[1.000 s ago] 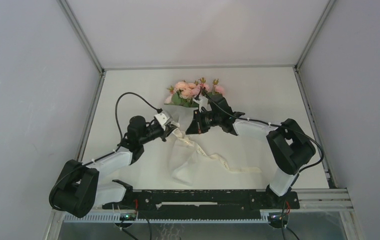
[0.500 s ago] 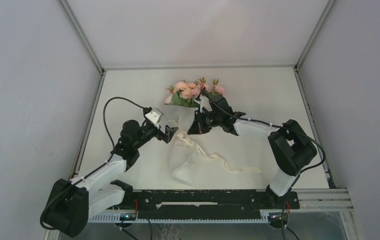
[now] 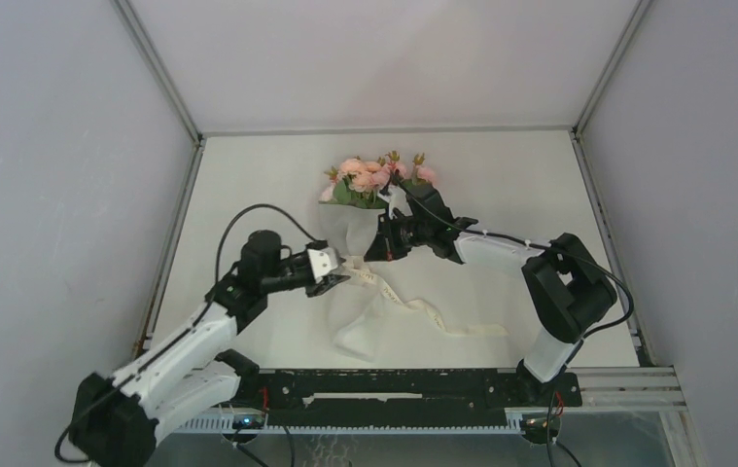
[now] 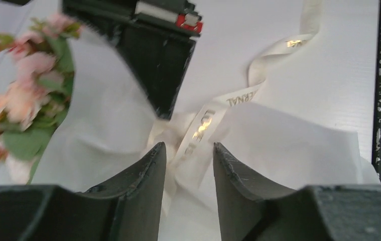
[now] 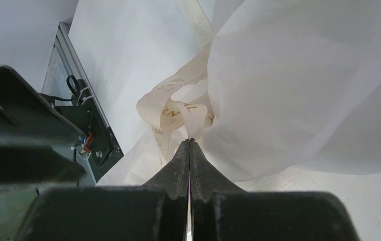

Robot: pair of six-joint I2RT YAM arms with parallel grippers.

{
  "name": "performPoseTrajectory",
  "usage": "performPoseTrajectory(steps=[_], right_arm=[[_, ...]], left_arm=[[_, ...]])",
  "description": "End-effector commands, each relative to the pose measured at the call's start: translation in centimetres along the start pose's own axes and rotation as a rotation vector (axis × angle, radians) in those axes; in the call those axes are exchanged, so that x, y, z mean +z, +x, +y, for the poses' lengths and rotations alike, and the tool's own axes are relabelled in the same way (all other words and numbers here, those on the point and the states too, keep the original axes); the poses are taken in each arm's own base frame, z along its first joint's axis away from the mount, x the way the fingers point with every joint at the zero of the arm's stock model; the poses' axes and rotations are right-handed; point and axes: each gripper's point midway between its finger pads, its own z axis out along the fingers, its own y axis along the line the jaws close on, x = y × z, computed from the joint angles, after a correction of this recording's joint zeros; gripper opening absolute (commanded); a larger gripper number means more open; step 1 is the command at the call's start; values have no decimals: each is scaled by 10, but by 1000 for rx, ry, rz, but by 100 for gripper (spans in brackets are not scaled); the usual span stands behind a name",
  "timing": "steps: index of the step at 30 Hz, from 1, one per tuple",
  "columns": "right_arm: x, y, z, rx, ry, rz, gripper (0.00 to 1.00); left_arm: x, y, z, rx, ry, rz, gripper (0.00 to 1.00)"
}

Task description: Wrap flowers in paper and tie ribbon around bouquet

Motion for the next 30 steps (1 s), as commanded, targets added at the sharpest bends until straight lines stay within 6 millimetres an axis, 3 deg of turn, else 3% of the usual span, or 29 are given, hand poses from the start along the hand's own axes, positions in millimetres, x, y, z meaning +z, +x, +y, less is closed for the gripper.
performPoseTrajectory(steps=[1,5,17,26,30], right_arm=[[-19,-25,20,-71,-18,-101,0],[-29,-26,22,-56,-30,-131,0],[-29,-27,27,-50,-58,-129,0],[-32,-26,26,-44,-63,-124,0],[-33,-25,26,-41,-65,-120,0]], left_arm=[[28,-19,-9,101,120,-27,46],[38,-2,-8,211,132,28,55],[61,19,7,340,110,106,55],[69,13,26,368,12,77,26],[68,12,30,377,-10,81,2]])
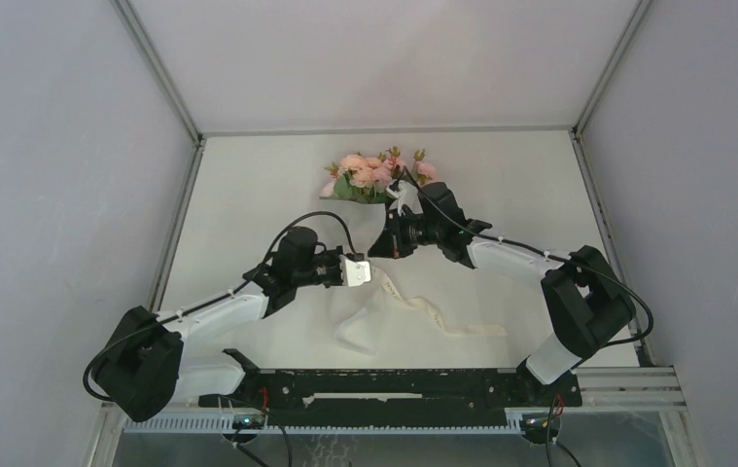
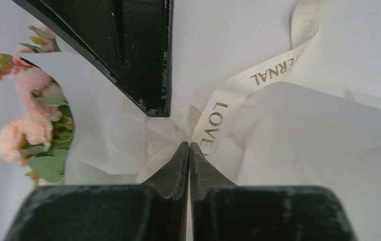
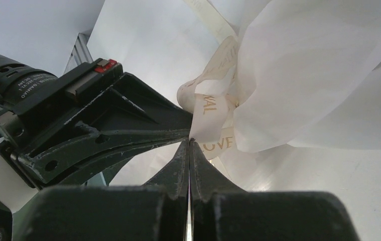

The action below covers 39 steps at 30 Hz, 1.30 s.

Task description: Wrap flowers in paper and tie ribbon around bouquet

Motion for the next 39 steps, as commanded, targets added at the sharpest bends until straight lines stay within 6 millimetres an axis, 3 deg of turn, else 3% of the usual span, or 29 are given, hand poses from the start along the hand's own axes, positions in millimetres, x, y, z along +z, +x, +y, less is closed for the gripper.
performPoseTrajectory(steps=[1,6,8,10,13,16,19,23,30,35,39], right_arm=[[-6,-12,12,-24,-37,-38,0],[-11,-11,10,-32,-20,-33,0],[-13,-12,9,-36,-13,-35,0],[-14,-13,9,-36,-15,-37,0],[-11,-14,10,-27,-32,-39,0],[-8,-14,9,-23,-34,-40,0],[-6,-13,10,-26,-38,-37,0],[-10,-12,10,-34,-30,-40,0],[-12,-11,9,-31,-32,-55,0],[-12,-8,10,-30,-37,-52,0],[-14,-8,10,-31,-34,-55,0]], left_arm=[[-1,-16,27,54,-99,-32,0],[-14,-15,37,-49,-155,-4,0],[-18,-12,29,-63,-111,15,0],[-22,-16,9,36,-5,-9,3],[-22,-33,-4,121,83,-87,36],[-19,-48,-4,136,132,-116,47],[-9,-49,-11,134,167,-115,45],[2,-39,-3,120,132,-53,44],[0,-14,-12,141,167,53,45],[7,-14,7,152,92,64,45],[12,-9,7,155,81,68,39]])
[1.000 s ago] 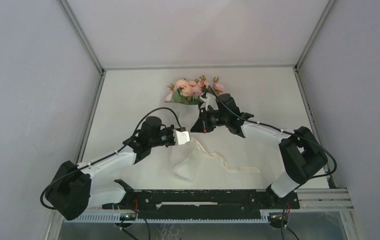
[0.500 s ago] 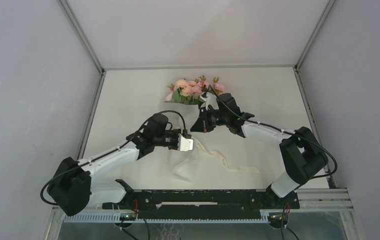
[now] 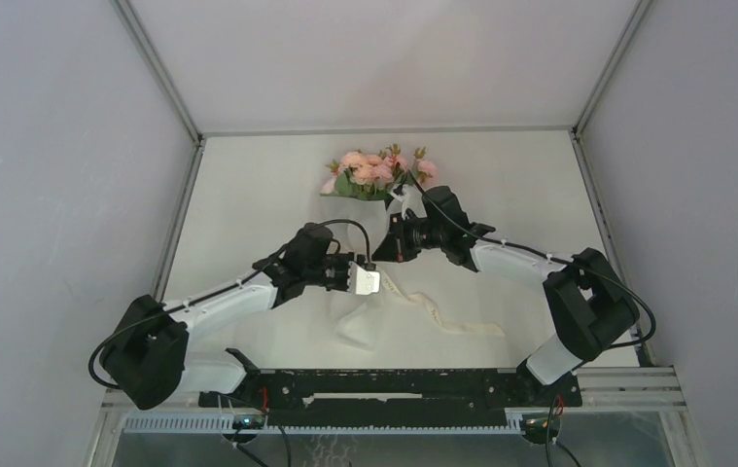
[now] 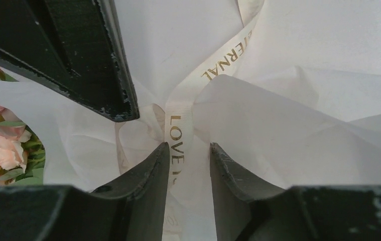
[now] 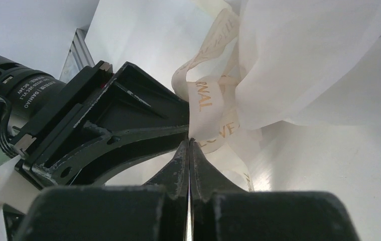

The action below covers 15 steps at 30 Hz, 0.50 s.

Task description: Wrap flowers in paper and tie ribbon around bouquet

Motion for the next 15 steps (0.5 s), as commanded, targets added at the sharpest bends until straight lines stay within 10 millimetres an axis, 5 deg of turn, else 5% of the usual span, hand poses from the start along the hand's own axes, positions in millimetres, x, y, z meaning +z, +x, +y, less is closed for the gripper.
performPoseTrajectory(steps=[1,7,15], right_arm=[[-10,-17,16,-47,-39,-66,0],[-13,-17,16,-55,-30,-66,0],[-17,-21,7,-53,-9,-75,0]], left_arm=[[2,-13,28,53,-89,-23,35],[-1,-8,45,56,-175,10,2],[-21,-10,60,-52,-273,10,0]])
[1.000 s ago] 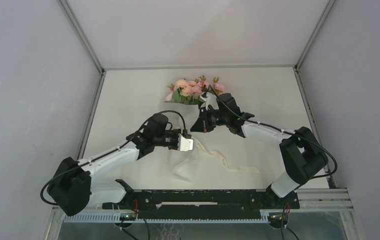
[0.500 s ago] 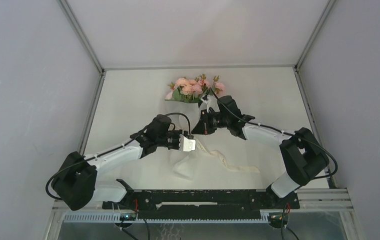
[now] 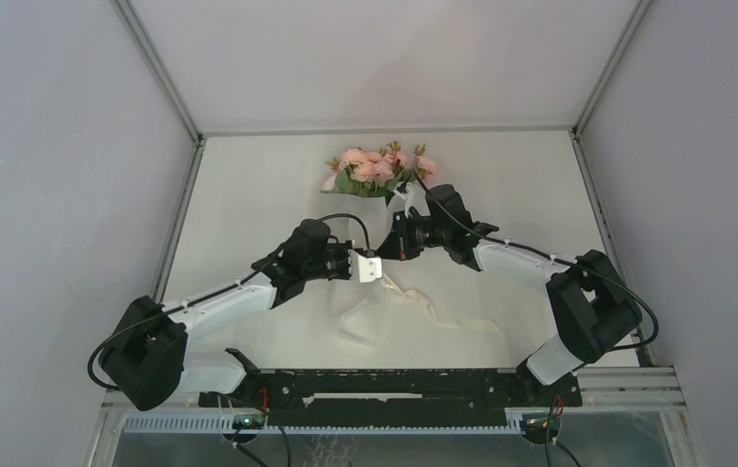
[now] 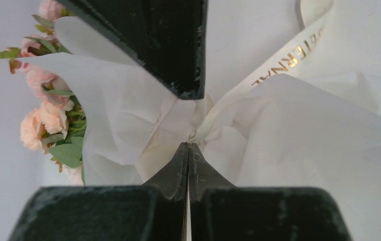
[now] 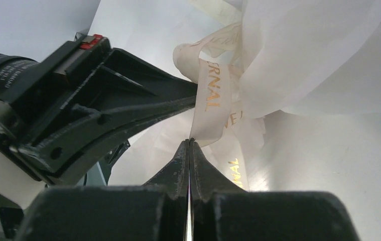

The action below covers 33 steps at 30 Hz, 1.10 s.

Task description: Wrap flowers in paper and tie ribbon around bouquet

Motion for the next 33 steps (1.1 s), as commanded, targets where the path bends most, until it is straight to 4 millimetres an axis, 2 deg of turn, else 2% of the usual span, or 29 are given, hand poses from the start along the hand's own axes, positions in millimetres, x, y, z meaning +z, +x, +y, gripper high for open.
performPoseTrajectory(steps=[1,7,14,16,17,19,20,22,25,29,30,32,33], right_arm=[[-12,-19,8,-51,-12,-66,0],[-14,-21,10,-60,-25,-70,0],[-7,-12,37,-124,-128,-35,0],[-2,-7,33,-109,-119,-10,1],[-1,-5,30,-102,-112,-3,9],[-3,-6,22,-84,-91,-1,35],[-5,-8,20,-81,-88,-7,41],[-12,-19,16,-78,-73,-32,49],[-24,-37,10,-80,-30,-82,53],[-30,-55,-6,-21,36,-149,50],[-27,-57,-11,-2,52,-152,45],[-18,-56,-16,28,53,-134,26],[-13,-54,-18,40,49,-115,19]], left_arm=[[-16,-14,24,-67,-95,-36,0],[-18,-14,31,-166,-126,-47,0],[-2,-11,29,-236,-140,-80,0],[0,-11,32,-230,-154,-90,0],[2,-11,29,-218,-141,-92,0],[4,-8,18,-203,-97,-88,0],[4,-6,14,-195,-83,-87,0],[5,-6,11,-188,-78,-97,0],[5,-6,12,-190,-85,-98,0],[6,-7,9,-181,-76,-111,0],[6,-8,10,-180,-80,-115,0],[7,-9,12,-176,-85,-123,0],[7,-10,12,-174,-88,-126,0]])
